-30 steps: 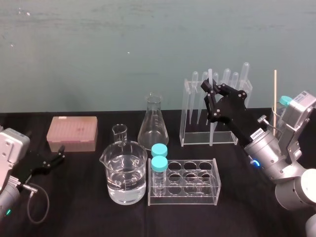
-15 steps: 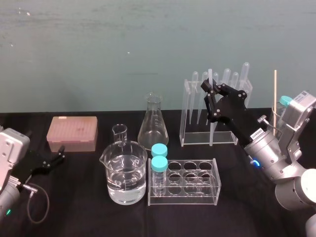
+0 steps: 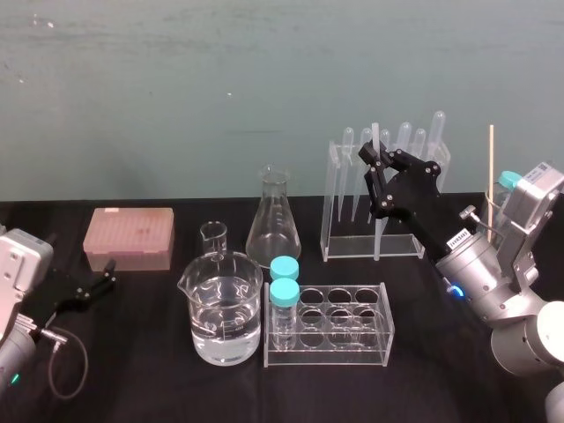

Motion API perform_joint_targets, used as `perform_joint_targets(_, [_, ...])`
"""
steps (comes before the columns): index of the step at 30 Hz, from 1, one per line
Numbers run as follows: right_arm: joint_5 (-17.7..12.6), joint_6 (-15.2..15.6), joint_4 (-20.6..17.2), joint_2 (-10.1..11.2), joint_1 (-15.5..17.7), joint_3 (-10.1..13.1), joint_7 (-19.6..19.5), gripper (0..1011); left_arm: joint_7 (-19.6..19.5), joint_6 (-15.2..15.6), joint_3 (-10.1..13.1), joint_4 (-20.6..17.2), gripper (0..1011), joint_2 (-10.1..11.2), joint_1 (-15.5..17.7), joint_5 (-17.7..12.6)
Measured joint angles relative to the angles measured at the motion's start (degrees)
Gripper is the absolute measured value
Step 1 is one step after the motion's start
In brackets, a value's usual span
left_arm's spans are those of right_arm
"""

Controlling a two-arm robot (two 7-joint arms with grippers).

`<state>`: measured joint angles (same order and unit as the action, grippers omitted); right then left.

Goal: Pick up the stirring rod with one hand, then place it down.

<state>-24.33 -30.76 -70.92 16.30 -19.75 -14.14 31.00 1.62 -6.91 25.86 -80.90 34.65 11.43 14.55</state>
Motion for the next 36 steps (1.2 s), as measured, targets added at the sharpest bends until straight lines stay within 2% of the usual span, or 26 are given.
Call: perform_joint_targets(36, [0.0,0.0,0.0,0.0,0.0,0.0,0.0,67,0.0,0.0,0.0,0.0,1000,0.0,0.0,0.0])
